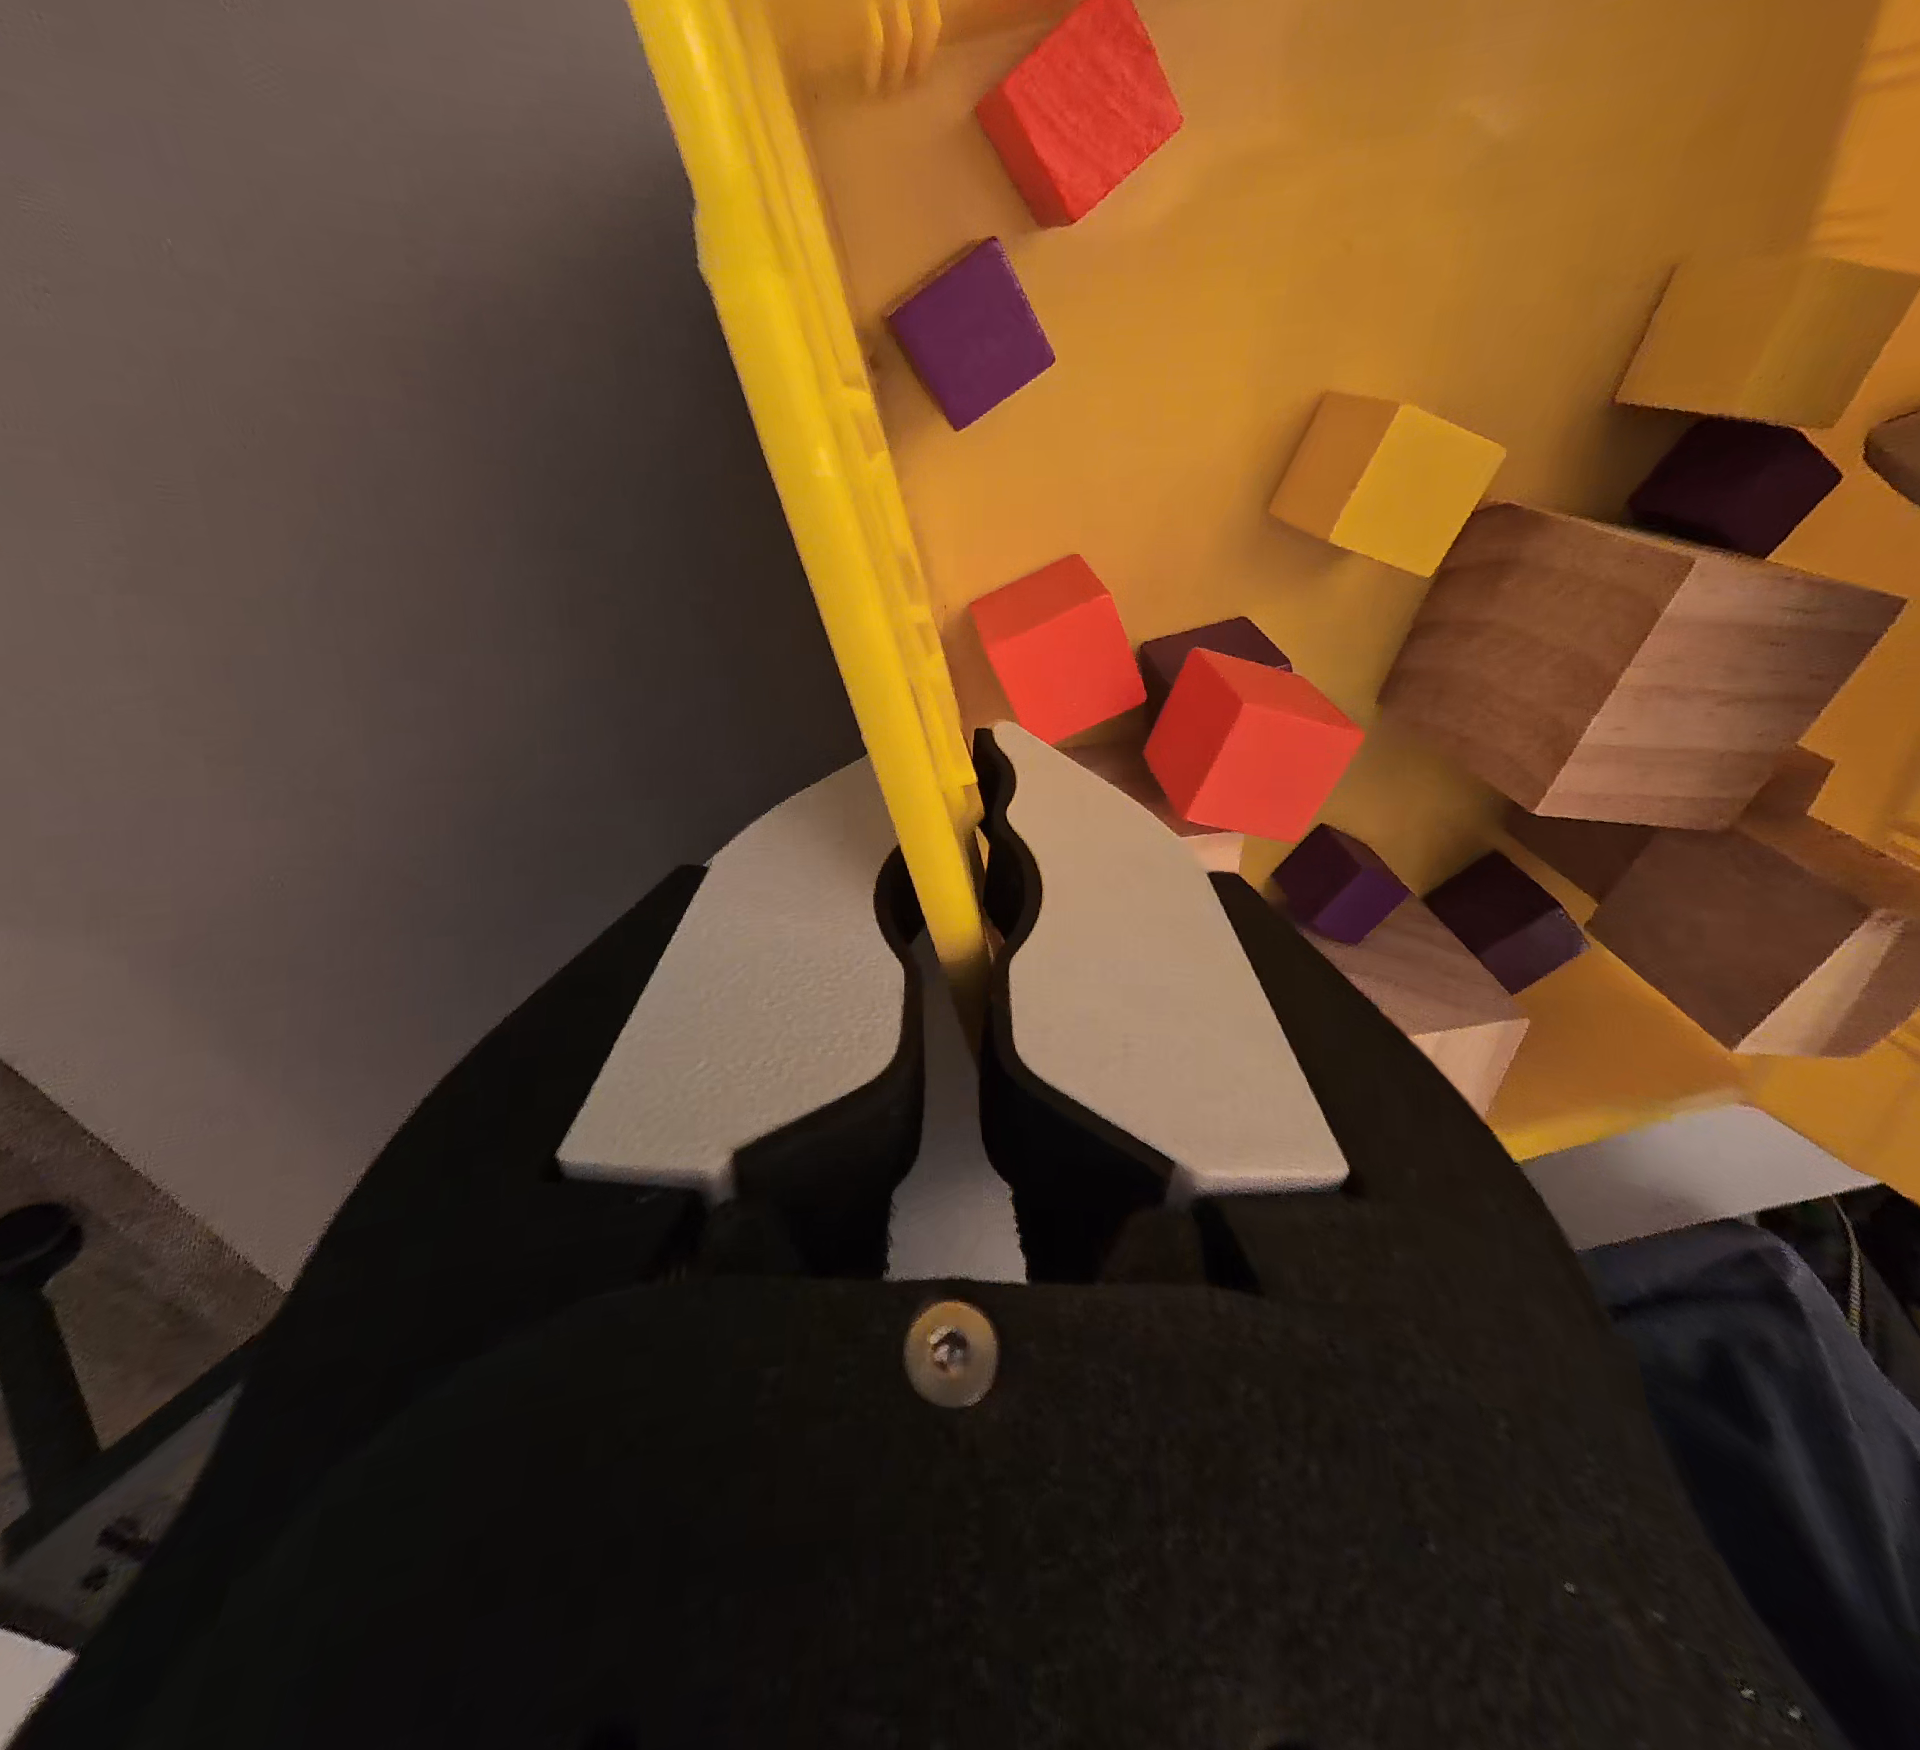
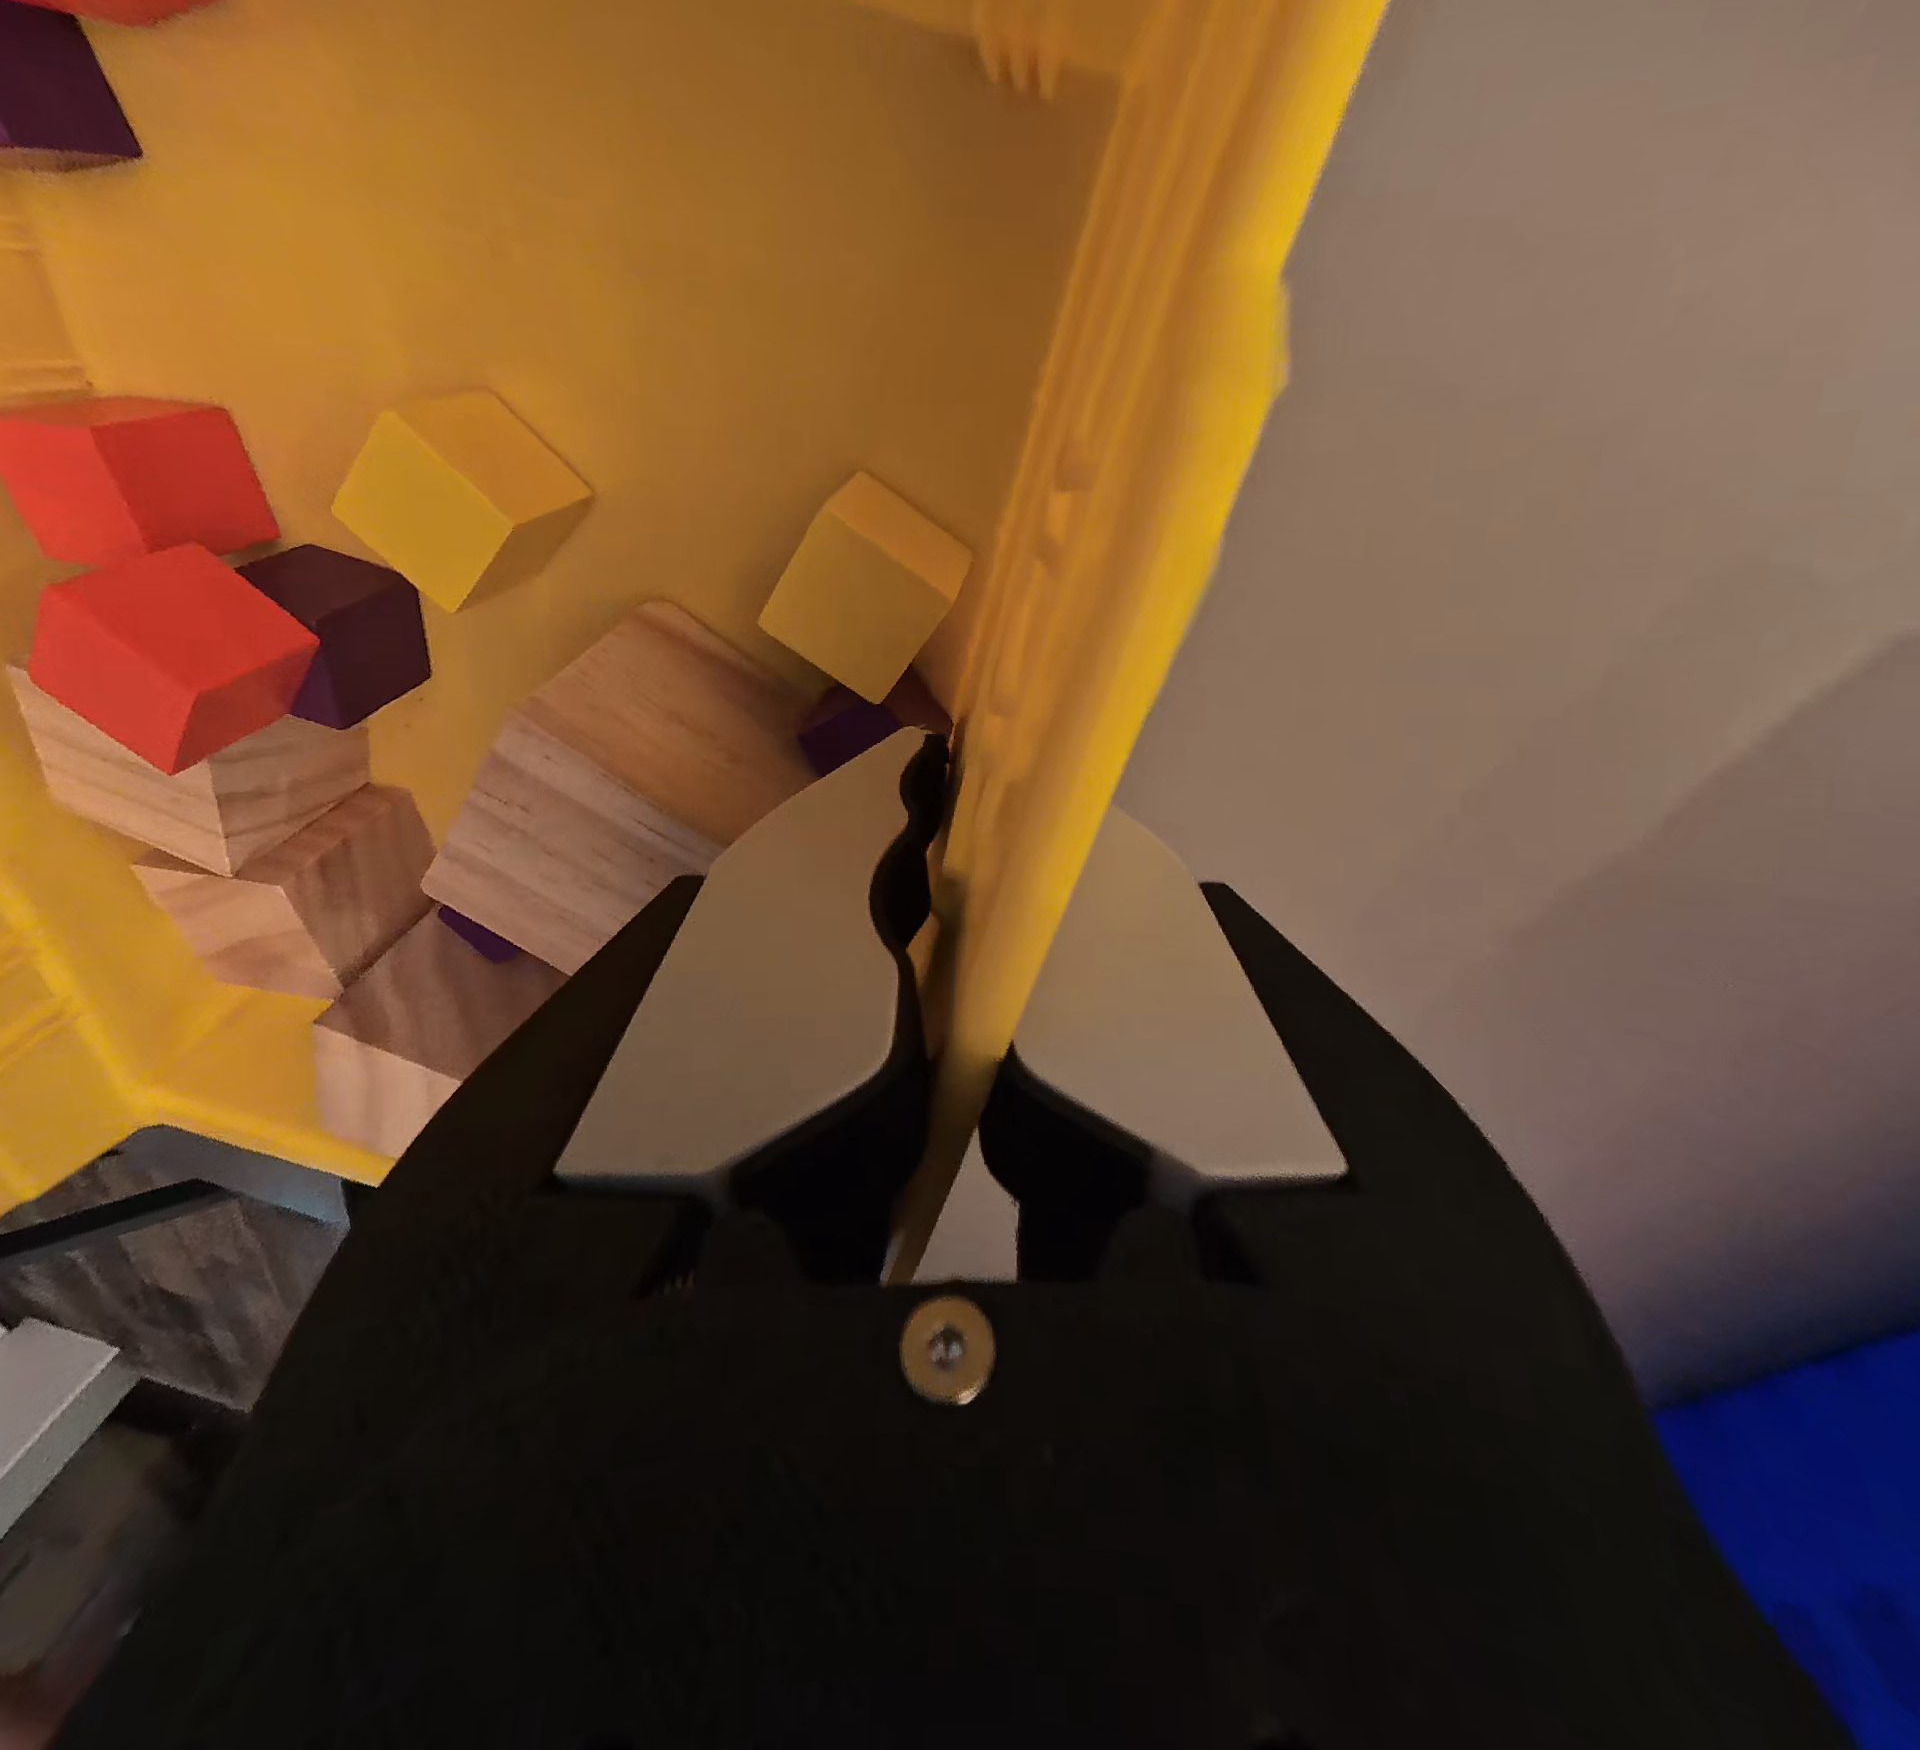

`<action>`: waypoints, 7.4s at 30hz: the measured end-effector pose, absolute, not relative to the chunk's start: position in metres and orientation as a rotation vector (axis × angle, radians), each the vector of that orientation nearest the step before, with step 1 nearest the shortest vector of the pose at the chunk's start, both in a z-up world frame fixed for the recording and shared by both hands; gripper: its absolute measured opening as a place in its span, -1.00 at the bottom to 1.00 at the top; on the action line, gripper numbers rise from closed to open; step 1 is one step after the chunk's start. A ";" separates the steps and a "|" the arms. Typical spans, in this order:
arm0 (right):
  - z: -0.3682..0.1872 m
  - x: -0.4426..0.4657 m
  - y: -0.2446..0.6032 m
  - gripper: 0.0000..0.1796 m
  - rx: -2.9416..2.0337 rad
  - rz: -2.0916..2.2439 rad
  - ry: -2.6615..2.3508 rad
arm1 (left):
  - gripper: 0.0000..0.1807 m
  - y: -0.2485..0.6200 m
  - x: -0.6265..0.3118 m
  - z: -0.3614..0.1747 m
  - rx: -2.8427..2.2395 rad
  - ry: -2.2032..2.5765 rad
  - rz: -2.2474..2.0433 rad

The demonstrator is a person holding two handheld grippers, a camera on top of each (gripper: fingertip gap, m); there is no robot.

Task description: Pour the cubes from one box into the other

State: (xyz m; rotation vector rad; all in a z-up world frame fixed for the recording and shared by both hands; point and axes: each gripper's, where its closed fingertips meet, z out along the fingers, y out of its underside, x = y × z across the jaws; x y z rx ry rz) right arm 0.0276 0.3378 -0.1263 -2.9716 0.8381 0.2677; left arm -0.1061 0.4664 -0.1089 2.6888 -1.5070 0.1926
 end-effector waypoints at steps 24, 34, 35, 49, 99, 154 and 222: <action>0.014 0.194 0.125 -0.95 -2.776 0.245 1.099 | -0.94 0.277 0.097 0.040 2.558 -1.898 0.202; 0.046 0.304 -0.033 -0.95 -2.608 0.013 1.388 | -0.94 0.140 0.243 0.051 2.323 -2.180 0.472; 0.046 0.314 -0.042 -0.95 -2.590 -0.013 1.401 | -0.94 0.133 0.255 0.050 2.313 -2.209 0.491; 0.046 0.384 -0.070 -0.95 -2.423 -0.304 1.326 | -0.94 0.109 0.330 0.045 2.318 -2.367 0.763; 0.139 0.383 -0.076 -0.93 -2.024 -1.089 0.918 | -0.94 0.104 0.346 0.102 2.332 -2.331 1.816; 0.145 0.374 -0.085 -0.92 -2.003 -1.172 0.868 | -0.94 0.093 0.344 0.105 2.227 -2.280 2.059; 0.140 0.359 -0.067 -0.91 -2.104 -1.236 0.868 | -0.96 0.107 0.337 0.087 2.253 -2.055 2.181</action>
